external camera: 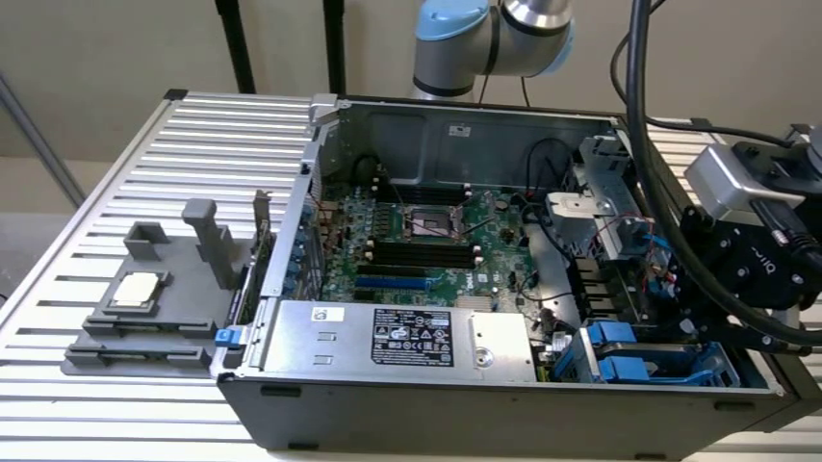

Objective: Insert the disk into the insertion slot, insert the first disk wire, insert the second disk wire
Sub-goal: 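Insert the first disk wire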

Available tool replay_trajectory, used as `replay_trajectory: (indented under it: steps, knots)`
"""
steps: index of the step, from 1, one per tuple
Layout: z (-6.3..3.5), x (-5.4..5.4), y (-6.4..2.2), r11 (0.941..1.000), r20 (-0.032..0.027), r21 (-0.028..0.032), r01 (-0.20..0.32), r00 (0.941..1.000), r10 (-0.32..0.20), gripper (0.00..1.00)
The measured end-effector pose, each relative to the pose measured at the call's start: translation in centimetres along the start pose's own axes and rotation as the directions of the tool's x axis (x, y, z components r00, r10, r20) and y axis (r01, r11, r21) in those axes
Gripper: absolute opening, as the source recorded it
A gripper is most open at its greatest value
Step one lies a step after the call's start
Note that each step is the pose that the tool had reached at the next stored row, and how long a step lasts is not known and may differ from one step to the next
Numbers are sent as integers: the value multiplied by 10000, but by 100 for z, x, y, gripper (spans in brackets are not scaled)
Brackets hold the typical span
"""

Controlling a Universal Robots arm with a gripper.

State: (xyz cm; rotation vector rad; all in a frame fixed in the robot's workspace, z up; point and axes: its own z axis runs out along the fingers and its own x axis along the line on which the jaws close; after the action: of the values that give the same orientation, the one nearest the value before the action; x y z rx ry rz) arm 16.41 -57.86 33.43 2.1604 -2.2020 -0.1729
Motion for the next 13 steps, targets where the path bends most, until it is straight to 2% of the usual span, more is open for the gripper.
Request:
replay_trajectory:
  steps: [2,3,11,13]
  knots:
    - [-48,-1,6,10000,-12,-3,-2,10000,2,18]
    - [-79,-2,10,10000,-12,-4,-2,10000,2,25]
    - [-409,-4,49,10000,-11,-4,0,10000,0,25]
    - [-461,3,73,10000,-14,-3,-1,10000,1,25]
